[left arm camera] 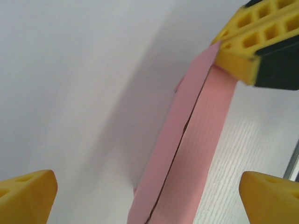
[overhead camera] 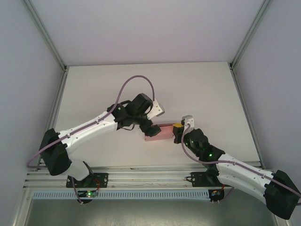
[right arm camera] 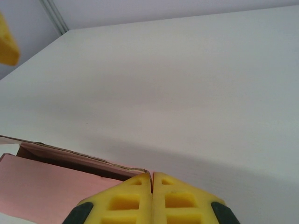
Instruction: Assemble paper box
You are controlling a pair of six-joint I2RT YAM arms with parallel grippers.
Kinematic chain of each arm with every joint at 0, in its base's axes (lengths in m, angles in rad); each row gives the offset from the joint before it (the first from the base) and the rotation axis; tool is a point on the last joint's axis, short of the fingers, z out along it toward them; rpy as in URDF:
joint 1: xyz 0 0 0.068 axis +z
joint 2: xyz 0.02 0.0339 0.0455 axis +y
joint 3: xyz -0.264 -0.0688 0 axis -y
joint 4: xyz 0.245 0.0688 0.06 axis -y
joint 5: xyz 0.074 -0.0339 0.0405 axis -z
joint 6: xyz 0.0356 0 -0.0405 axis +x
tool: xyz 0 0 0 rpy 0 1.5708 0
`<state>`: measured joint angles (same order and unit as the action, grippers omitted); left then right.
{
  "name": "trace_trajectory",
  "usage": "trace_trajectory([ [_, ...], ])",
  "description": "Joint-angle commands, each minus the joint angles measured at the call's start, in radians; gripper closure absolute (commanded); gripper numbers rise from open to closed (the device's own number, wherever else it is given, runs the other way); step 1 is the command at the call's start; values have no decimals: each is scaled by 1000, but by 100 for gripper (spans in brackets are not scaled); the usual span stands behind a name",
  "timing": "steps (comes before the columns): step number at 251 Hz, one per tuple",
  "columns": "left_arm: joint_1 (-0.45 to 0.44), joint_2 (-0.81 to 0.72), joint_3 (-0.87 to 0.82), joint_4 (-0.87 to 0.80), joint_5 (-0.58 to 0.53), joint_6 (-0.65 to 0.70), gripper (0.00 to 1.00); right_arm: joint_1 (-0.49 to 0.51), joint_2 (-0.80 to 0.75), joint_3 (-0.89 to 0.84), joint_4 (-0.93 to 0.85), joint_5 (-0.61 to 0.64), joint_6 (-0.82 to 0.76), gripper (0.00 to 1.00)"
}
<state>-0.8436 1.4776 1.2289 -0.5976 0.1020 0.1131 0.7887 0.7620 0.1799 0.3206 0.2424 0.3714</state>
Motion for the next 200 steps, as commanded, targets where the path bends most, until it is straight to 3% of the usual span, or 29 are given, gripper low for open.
trace_trajectory([
  [1, -34, -39, -85, -62, -137, -145, 8, 8, 18, -9, -206, 32, 27, 100],
  [23, -37, -50, -121, -56, -175, -180, 17, 16, 27, 6, -219, 22, 26, 100],
  [53, -36, -17, -95, -65, -202, -202, 37, 18, 51, 19, -221, 25, 24, 100],
  [62, -37, -6, -84, -65, -177, -208, 36, 19, 60, 22, -220, 35, 31, 100],
  [71, -36, 3, -81, -59, -142, -209, 29, 20, 69, 24, -218, 40, 38, 100],
  [102, -37, 11, -122, -13, -95, -206, 26, 25, 103, 37, -215, 32, 41, 100],
  [127, -38, 25, -115, -42, -138, -217, 34, 27, 102, 39, -211, 27, 39, 100],
  [168, -37, 1, -109, -37, -173, -242, 34, 26, 86, 37, -217, 20, 32, 100],
  [200, -38, 7, -85, -76, -188, -266, 43, 29, 80, 37, -227, 20, 34, 100],
])
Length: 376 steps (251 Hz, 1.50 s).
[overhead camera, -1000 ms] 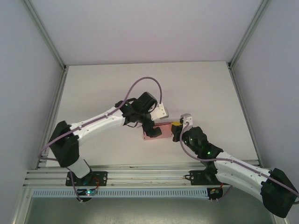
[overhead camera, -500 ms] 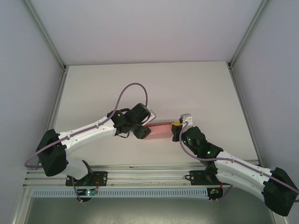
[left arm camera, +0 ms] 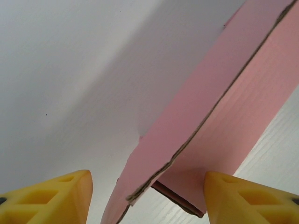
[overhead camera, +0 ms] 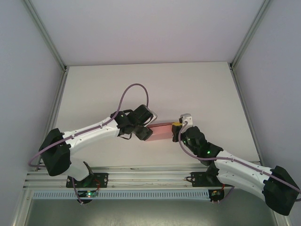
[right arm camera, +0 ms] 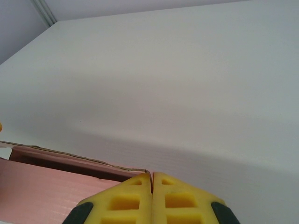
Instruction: Assemble paper box
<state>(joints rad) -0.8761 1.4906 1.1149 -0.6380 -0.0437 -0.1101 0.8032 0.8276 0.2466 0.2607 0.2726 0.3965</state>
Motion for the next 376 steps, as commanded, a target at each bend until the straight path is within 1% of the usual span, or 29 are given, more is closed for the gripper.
trace_trajectory([
  [1, -5, -6, 30, -37, -43, -44, 43, 14, 14, -30, -167, -10, 8, 100],
  [24, -6, -11, 39, -65, -51, -74, 55, 16, 13, -25, -180, -7, 10, 100],
  [36, -5, -23, 42, -73, -54, -89, 56, 17, 15, -23, -184, -9, 6, 100],
  [49, -6, -38, 45, -84, -55, -104, 60, 20, 17, -18, -194, 1, 7, 100],
  [78, -5, -59, 48, -101, -49, -125, 65, 30, 26, -9, -211, 19, 9, 100],
  [89, -6, -58, 45, -96, -29, -131, 71, 36, 29, -8, -212, 30, 14, 100],
  [100, -6, -51, 43, -93, -4, -142, 74, 40, 32, -5, -215, 44, 22, 100],
  [112, -5, -40, 48, -95, 14, -163, 84, 47, 36, 2, -226, 59, 25, 100],
  [123, -6, -32, 49, -94, 29, -179, 87, 53, 40, 8, -237, 73, 32, 100],
  [133, -6, -26, 51, -93, 39, -197, 97, 59, 45, 12, -246, 83, 40, 100],
  [137, -5, -24, 53, -90, 44, -205, 100, 60, 48, 13, -247, 87, 43, 100],
  [175, -3, -16, 83, -111, 56, -283, 100, 83, 76, 25, -254, 117, 72, 100],
  [193, 1, -24, 89, -103, 51, -339, 100, 110, 96, 30, -278, 164, 83, 100],
  [197, 4, -26, 89, -100, 57, -357, 100, 118, 101, 57, -287, 181, 89, 100],
  [224, 35, -21, 89, -80, 151, -482, 100, 161, 130, 83, -323, 263, 128, 100],
  [243, 56, -27, 80, -48, 222, -554, 100, 188, 151, 85, -305, 280, 146, 100],
  [255, 71, -37, 83, -36, 272, -571, 100, 203, 168, 87, -301, 299, 159, 100],
  [274, 86, -58, 92, -47, 255, -613, 100, 235, 193, 98, -310, 340, 180, 100],
  [285, 93, -71, 89, -43, 244, -662, 100, 251, 206, 107, -320, 354, 199, 100],
  [296, 95, -82, 81, -16, 269, -668, 100, 266, 218, 112, -319, 365, 211, 100],
  [331, 94, -68, 51, -2, 265, -717, 100, 276, 236, 120, -309, 368, 233, 100],
  [376, 103, -33, 4, 91, 329, -810, 100, 285, 226, 121, -312, 365, 256, 100],
])
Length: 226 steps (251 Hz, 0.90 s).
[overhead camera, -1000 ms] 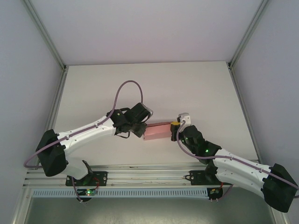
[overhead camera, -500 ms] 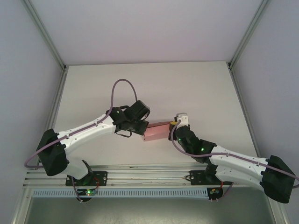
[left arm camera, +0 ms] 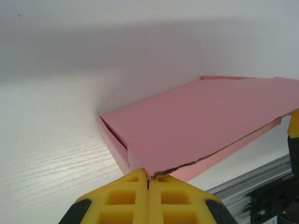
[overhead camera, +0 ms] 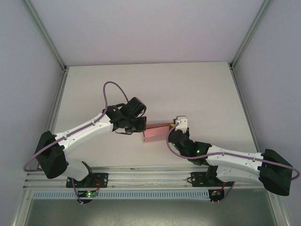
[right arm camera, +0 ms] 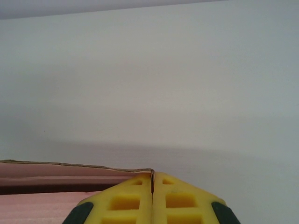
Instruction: Assemble paper box
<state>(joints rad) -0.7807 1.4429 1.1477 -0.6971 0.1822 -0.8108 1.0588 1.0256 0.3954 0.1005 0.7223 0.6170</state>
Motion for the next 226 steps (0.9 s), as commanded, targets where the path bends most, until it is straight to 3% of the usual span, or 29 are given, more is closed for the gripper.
trace_trajectory([
  [1, 9, 15, -29, 152, 106, -113, 100, 30, 28, -27, -151, -84, 35, 100],
  [52, 28, 32, -53, 252, 232, -207, 100, 53, 37, -37, -124, -87, 37, 100],
  [166, 27, 70, -43, 60, 79, 58, 100, 58, 22, -50, -114, -89, 27, 100],
  [201, 14, 47, -100, 107, 84, 69, 100, 58, -7, -69, -83, -95, 11, 100],
  [226, -34, 57, -144, 166, 21, 66, 100, 57, -6, -125, 67, -131, -59, 100],
])
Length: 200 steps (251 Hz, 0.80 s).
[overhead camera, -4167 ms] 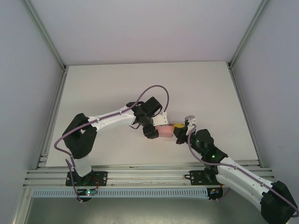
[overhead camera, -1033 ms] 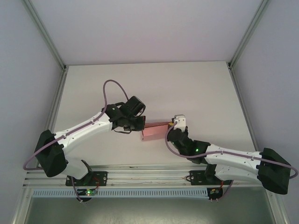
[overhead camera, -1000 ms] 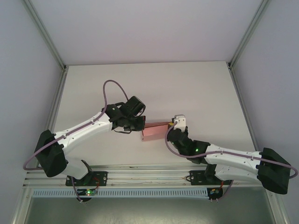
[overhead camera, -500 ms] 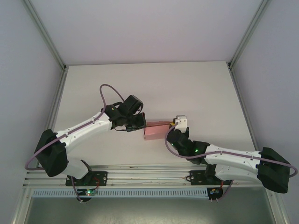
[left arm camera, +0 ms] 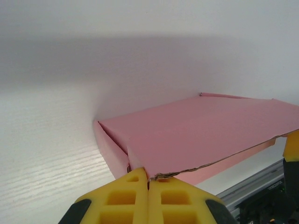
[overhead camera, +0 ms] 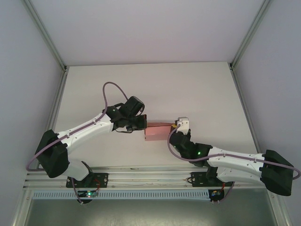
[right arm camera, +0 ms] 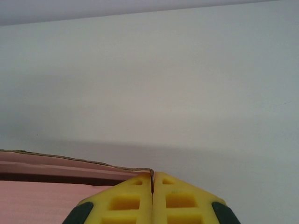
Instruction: Assemble paper box
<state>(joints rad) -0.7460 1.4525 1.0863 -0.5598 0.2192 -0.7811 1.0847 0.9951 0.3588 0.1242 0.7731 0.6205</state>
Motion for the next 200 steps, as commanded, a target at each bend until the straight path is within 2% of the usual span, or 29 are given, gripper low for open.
trace_trajectory([
  [1, -70, 47, -84, 30, -20, 36, 100, 32, 25, -93, 50, -183, -64, 100],
  [11, -91, 54, -96, 42, -52, 40, 100, 32, 27, -115, 93, -194, -73, 100],
  [67, -198, 63, -161, 66, -231, 31, 100, 51, -62, -188, 95, -260, -117, 100],
  [118, -231, 56, -222, 132, -268, 7, 100, 51, -251, -271, 29, -298, -86, 100],
  [150, -238, 47, -233, 145, -296, 3, 100, 49, -309, -292, -3, -319, -80, 100],
  [165, -243, 45, -230, 144, -304, 10, 100, 46, -314, -291, -11, -332, -80, 97],
  [185, -247, 44, -227, 141, -319, 10, 100, 43, -312, -271, -42, -355, -83, 86],
  [200, -248, 39, -231, 147, -324, 8, 100, 40, -314, -251, -72, -347, -75, 82],
])
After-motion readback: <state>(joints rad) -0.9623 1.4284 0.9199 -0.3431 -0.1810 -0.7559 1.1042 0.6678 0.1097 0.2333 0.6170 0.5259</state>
